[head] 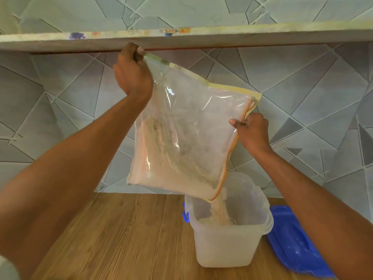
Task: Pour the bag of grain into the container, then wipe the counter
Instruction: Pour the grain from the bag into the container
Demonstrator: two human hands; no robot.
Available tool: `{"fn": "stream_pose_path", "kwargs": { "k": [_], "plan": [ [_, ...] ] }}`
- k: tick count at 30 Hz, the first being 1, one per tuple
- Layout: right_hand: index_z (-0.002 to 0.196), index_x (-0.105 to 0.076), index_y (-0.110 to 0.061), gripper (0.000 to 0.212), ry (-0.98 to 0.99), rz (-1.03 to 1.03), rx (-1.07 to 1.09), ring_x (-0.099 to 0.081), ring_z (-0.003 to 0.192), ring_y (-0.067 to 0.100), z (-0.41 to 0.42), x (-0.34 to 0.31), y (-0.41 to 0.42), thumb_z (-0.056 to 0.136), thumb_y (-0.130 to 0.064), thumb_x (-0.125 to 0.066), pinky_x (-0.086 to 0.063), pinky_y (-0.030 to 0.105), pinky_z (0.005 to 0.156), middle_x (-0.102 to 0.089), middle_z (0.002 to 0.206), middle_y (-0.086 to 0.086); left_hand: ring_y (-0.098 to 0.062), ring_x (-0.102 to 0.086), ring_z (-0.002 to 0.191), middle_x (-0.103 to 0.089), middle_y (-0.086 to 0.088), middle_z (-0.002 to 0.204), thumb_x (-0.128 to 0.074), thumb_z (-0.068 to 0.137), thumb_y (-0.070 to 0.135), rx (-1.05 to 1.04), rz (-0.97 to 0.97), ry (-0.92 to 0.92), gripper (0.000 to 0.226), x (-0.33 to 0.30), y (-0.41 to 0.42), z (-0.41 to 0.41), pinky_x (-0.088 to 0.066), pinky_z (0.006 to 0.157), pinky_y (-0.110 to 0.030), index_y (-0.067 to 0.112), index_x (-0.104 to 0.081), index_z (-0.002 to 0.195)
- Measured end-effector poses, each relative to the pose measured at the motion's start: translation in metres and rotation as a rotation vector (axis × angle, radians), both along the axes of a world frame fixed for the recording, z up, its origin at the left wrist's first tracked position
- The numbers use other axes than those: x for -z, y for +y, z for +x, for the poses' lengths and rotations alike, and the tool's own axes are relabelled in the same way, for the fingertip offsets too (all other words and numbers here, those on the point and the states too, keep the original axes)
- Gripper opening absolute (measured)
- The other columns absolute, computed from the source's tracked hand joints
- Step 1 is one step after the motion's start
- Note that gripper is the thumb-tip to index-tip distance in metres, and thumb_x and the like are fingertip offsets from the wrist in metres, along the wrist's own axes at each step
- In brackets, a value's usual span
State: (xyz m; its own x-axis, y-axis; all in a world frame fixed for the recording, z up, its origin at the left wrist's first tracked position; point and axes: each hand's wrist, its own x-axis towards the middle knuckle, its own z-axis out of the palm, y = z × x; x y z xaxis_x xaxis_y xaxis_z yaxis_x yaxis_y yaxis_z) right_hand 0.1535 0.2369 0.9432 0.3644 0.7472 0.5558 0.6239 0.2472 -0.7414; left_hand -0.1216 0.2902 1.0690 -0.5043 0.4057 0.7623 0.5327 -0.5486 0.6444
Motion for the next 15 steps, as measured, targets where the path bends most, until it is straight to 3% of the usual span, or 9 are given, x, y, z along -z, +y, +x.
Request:
{"fn": "stream_pose_path", "kwargs": {
  "k": [3,5,15],
  "plan": [
    [0.057,-0.032,-0.017,0.056,-0.062,-0.023,-0.008,-0.042,0.074,0.024,-0.004,0.0,-0.006,0.088,-0.03,-0.076,-0.024,0.028,0.05,-0.038,0.062,0.004,-0.006,-0.049,0.067,-0.059,0.008,0.073,-0.049,0.099,0.027,0.027,0.048,0.033,0.026,-0.001,-0.002,0.004,-0.033,0.057,-0.026,0.018,-0.069,0.085],
    [0.059,-0.034,-0.017,0.052,-0.025,0.012,0.046,-0.041,0.083,0.024,-0.005,-0.002,-0.007,0.09,-0.031,-0.073,-0.024,0.027,0.051,-0.039,0.063,0.003,-0.006,-0.048,0.067,-0.059,0.01,0.073,-0.047,0.099,0.026,0.032,0.053,0.012,0.024,-0.004,-0.003,0.003,-0.035,0.059,-0.026,0.025,-0.064,0.081],
    [0.055,-0.03,-0.019,0.058,-0.018,-0.003,-0.052,-0.044,0.075,0.024,-0.012,-0.004,-0.005,0.085,-0.029,-0.079,-0.031,0.029,0.057,-0.037,0.059,0.003,-0.004,-0.039,0.063,-0.051,0.006,0.069,-0.047,0.098,0.022,-0.001,0.051,0.045,0.024,0.0,0.0,-0.009,-0.023,0.05,-0.016,0.023,-0.054,0.076]
  ]
}}
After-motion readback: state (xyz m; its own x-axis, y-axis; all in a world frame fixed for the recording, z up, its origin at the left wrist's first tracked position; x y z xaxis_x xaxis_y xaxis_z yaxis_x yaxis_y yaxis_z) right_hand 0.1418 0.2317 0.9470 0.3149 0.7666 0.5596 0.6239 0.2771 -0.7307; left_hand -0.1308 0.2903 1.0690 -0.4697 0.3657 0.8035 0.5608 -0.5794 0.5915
